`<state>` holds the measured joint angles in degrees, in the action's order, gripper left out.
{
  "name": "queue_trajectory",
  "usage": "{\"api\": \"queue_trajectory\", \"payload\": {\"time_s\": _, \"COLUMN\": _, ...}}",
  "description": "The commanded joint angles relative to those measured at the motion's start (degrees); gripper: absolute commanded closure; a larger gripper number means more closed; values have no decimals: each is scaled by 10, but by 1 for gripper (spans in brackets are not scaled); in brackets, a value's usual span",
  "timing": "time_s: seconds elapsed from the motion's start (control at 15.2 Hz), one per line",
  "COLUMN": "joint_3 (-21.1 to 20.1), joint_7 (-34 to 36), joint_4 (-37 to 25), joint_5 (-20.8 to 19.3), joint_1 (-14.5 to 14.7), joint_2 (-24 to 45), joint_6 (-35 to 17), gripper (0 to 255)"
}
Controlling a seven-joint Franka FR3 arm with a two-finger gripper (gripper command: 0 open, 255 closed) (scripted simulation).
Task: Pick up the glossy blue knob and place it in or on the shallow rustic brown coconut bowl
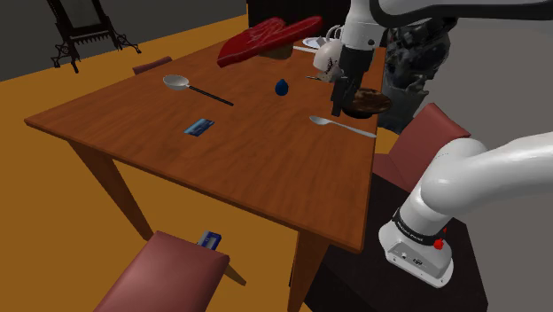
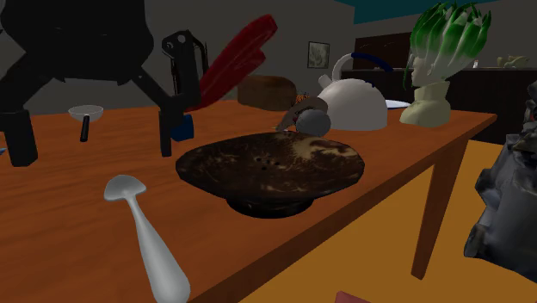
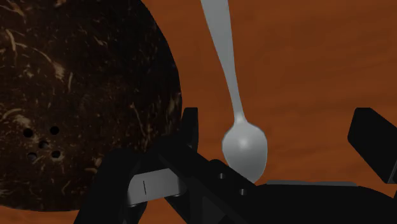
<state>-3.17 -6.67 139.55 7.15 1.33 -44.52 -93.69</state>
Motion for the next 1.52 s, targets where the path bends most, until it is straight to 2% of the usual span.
{"api": "queue_trajectory", "payload": {"time_s": 0.0, "joint_3": 0, "joint_7": 0, "joint_4": 0, "joint_5": 0, "joint_1": 0, "joint_2": 0, "joint_6": 0, "gripper": 0}}
{"api": "queue_trajectory", "payload": {"time_s": 0.33, "joint_3": -11, "joint_7": 25, "joint_4": -72, "joint_5": -11, "joint_1": -17, "joint_2": 112, "joint_6": -51, "gripper": 0}}
{"api": "queue_trajectory", "payload": {"time_s": 0.73, "joint_3": -21, "joint_7": 60, "joint_4": -177, "joint_5": -33, "joint_1": -35, "joint_2": 241, "joint_6": -86, "gripper": 0}}
{"api": "queue_trajectory", "payload": {"time_s": 1.39, "joint_3": -24, "joint_7": 122, "joint_4": -409, "joint_5": -81, "joint_1": -54, "joint_2": 455, "joint_6": -85, "gripper": 0}}
{"api": "queue_trajectory", "payload": {"time_s": 1.45, "joint_3": -24, "joint_7": 124, "joint_4": -417, "joint_5": -83, "joint_1": -54, "joint_2": 461, "joint_6": -83, "gripper": 0}}
